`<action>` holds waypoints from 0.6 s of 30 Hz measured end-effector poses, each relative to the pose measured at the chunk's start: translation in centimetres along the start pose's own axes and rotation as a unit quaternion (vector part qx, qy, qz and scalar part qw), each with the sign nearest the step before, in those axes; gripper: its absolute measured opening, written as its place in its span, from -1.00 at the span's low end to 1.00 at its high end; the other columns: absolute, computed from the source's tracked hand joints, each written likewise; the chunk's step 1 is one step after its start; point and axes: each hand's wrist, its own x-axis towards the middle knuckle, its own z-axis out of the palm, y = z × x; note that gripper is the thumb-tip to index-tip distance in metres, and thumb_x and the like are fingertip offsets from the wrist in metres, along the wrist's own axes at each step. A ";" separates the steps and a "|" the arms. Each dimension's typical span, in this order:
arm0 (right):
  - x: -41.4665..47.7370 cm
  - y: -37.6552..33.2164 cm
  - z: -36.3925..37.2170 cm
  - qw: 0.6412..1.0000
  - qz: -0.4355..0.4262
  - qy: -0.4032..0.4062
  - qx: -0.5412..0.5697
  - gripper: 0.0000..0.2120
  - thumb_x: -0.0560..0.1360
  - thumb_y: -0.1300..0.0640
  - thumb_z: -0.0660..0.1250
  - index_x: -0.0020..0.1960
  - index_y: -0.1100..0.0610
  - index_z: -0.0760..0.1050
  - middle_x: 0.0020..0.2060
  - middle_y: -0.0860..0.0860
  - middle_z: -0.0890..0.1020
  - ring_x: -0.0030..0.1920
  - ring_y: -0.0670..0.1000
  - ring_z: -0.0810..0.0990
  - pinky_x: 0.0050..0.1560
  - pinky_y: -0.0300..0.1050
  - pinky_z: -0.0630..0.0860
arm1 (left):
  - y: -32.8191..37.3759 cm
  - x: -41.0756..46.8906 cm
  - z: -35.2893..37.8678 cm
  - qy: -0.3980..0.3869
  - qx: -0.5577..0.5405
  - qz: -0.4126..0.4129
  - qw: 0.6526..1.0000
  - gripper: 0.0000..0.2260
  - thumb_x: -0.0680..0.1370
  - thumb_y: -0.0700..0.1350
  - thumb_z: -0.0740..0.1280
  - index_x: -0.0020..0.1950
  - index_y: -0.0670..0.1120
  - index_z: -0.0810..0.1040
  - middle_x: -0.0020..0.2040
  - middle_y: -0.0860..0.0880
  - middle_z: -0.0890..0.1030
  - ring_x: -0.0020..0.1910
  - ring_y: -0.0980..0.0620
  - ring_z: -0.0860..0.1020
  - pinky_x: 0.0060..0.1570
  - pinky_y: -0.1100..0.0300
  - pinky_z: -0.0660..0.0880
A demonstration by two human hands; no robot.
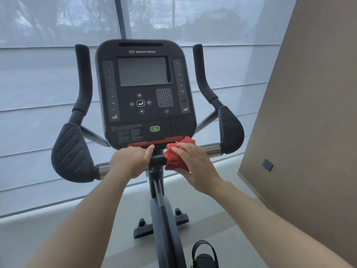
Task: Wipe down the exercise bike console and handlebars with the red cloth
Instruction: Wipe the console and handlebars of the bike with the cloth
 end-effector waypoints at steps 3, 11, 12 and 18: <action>0.1 0.3 -0.3 0.999 -0.013 -0.010 -0.030 -0.48 0.48 0.02 0.35 0.38 0.09 0.31 0.32 0.07 0.41 0.34 0.09 0.34 0.40 0.03 0.25 | -0.2 -0.1 0.1 0.012 0.010 0.019 1.000 -0.57 0.62 0.09 -0.10 -0.32 -0.08 0.31 -0.41 0.09 0.43 -0.37 0.04 0.45 -0.47 0.19 0.25; -2.2 7.3 -5.5 0.998 0.017 -0.043 -0.050 -0.43 0.45 0.03 0.39 0.38 0.15 0.32 0.29 0.06 0.45 0.31 0.07 0.40 0.35 0.01 0.35 | -0.3 -0.2 0.0 0.000 -0.016 0.017 1.000 -0.54 0.62 0.11 -0.14 -0.40 0.02 0.30 -0.39 0.13 0.41 -0.30 0.01 0.47 -0.39 0.16 0.27; -2.5 7.9 -5.8 0.997 0.017 -0.048 -0.057 -0.42 0.44 0.02 0.39 0.39 0.15 0.31 0.30 0.06 0.45 0.32 0.07 0.41 0.36 -0.02 0.35 | -0.3 -0.2 0.0 -0.001 -0.015 0.018 1.000 -0.54 0.62 0.11 -0.14 -0.41 0.02 0.29 -0.40 0.13 0.41 -0.31 0.02 0.46 -0.40 0.17 0.27; -2.8 7.4 -4.7 0.999 0.021 0.002 -0.048 -0.41 0.40 -0.03 0.35 0.36 0.18 0.36 0.26 0.10 0.50 0.26 0.14 0.48 0.28 -0.13 0.24 | -0.1 -0.1 -0.1 -0.004 -0.004 0.006 1.000 -0.51 0.61 0.13 -0.14 -0.40 -0.01 0.34 -0.41 0.10 0.44 -0.41 0.11 0.40 -0.46 0.20 0.22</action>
